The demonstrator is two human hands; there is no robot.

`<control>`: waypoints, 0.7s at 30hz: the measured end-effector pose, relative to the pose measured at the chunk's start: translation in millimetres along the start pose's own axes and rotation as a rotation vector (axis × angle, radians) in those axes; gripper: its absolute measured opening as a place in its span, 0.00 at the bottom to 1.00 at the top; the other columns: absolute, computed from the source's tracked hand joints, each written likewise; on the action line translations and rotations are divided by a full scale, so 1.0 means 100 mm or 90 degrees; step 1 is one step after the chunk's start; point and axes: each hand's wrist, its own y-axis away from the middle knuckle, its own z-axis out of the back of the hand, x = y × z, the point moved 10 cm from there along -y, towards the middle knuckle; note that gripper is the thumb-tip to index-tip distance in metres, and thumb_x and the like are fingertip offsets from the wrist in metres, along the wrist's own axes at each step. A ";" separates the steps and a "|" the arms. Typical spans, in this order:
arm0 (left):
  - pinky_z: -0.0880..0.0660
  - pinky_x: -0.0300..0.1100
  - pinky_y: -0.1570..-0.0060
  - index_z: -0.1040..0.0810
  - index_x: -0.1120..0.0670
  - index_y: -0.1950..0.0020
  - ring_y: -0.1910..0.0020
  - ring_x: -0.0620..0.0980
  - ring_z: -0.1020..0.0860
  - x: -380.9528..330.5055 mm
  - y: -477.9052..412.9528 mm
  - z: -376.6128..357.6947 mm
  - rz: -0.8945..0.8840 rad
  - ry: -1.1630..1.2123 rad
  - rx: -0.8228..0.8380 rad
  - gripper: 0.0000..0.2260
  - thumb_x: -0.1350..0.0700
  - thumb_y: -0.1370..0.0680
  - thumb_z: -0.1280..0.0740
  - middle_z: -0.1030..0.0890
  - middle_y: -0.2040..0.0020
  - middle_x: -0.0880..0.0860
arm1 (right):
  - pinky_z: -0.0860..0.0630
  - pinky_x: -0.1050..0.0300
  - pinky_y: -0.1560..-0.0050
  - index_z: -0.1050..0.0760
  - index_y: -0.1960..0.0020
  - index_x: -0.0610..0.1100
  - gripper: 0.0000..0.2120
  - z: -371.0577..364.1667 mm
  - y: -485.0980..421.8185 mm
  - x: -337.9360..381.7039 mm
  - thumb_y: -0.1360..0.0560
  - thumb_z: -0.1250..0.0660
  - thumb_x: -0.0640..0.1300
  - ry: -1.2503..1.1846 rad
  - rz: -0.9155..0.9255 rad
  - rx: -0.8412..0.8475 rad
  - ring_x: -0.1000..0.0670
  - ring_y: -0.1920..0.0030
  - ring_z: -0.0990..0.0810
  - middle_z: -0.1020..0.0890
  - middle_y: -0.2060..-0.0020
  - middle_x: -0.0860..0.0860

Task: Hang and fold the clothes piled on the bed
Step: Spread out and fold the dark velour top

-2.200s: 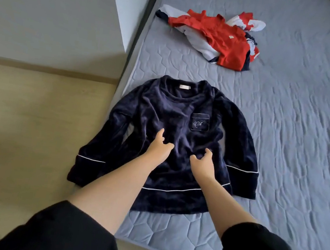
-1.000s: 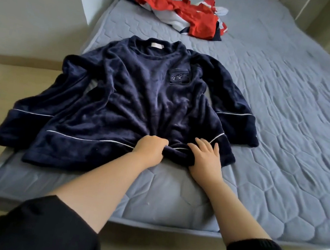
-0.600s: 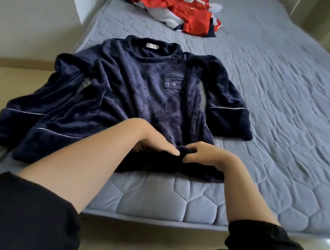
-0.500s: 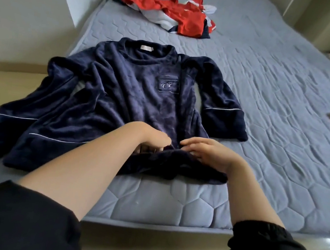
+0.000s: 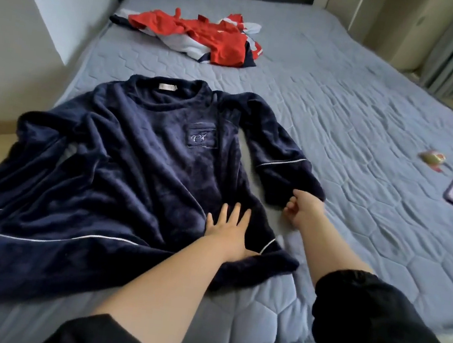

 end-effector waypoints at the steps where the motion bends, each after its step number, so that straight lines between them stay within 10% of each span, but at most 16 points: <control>1: 0.59 0.62 0.28 0.64 0.47 0.23 0.24 0.56 0.65 0.01 -0.01 0.00 0.008 -0.001 0.008 0.48 0.30 0.29 0.38 0.65 0.22 0.50 | 0.32 0.65 0.77 0.30 0.58 0.41 0.08 0.19 0.00 0.19 0.21 0.43 0.37 0.020 0.046 -0.065 0.55 0.81 0.29 0.27 0.74 0.48; 4: 0.58 0.63 0.28 0.63 0.47 0.22 0.24 0.56 0.64 -0.02 0.01 0.04 0.017 -0.021 0.012 0.47 0.31 0.28 0.38 0.64 0.22 0.50 | 0.25 0.56 0.48 0.29 0.35 0.39 0.17 0.91 0.13 0.75 0.21 0.45 0.40 -0.040 0.210 -0.350 0.46 0.47 0.20 0.20 0.44 0.44; 7: 0.57 0.65 0.28 0.63 0.48 0.22 0.24 0.58 0.63 -0.06 0.02 0.08 0.021 -0.041 0.021 0.46 0.32 0.27 0.38 0.64 0.22 0.51 | 0.32 0.58 0.45 0.34 0.30 0.44 0.21 1.32 0.43 1.14 0.21 0.49 0.38 -0.017 0.334 -0.544 0.44 0.39 0.24 0.24 0.37 0.45; 11: 0.57 0.64 0.29 0.63 0.47 0.22 0.24 0.58 0.64 -0.06 0.03 0.08 0.004 -0.045 0.011 0.45 0.31 0.27 0.40 0.64 0.22 0.51 | 0.31 0.55 0.37 0.42 0.25 0.45 0.23 1.29 0.05 0.89 0.20 0.46 0.45 0.078 0.186 -0.342 0.44 0.34 0.28 0.30 0.30 0.46; 16: 0.58 0.62 0.28 0.63 0.50 0.22 0.24 0.59 0.63 -0.04 0.05 0.02 -0.025 -0.078 -0.049 0.44 0.28 0.27 0.47 0.62 0.22 0.53 | 0.28 0.60 0.76 0.25 0.49 0.34 0.16 0.81 0.08 0.05 0.23 0.45 0.44 0.208 0.067 -0.165 0.44 0.74 0.21 0.20 0.66 0.40; 21: 0.56 0.56 0.27 0.56 0.54 0.21 0.23 0.55 0.59 -0.01 0.17 0.03 -0.068 -0.045 -0.137 0.36 0.35 0.21 0.49 0.57 0.21 0.52 | 0.31 0.59 0.69 0.23 0.63 0.39 0.22 0.32 0.32 -0.47 0.25 0.43 0.56 0.464 -0.006 0.007 0.48 0.74 0.26 0.22 0.75 0.47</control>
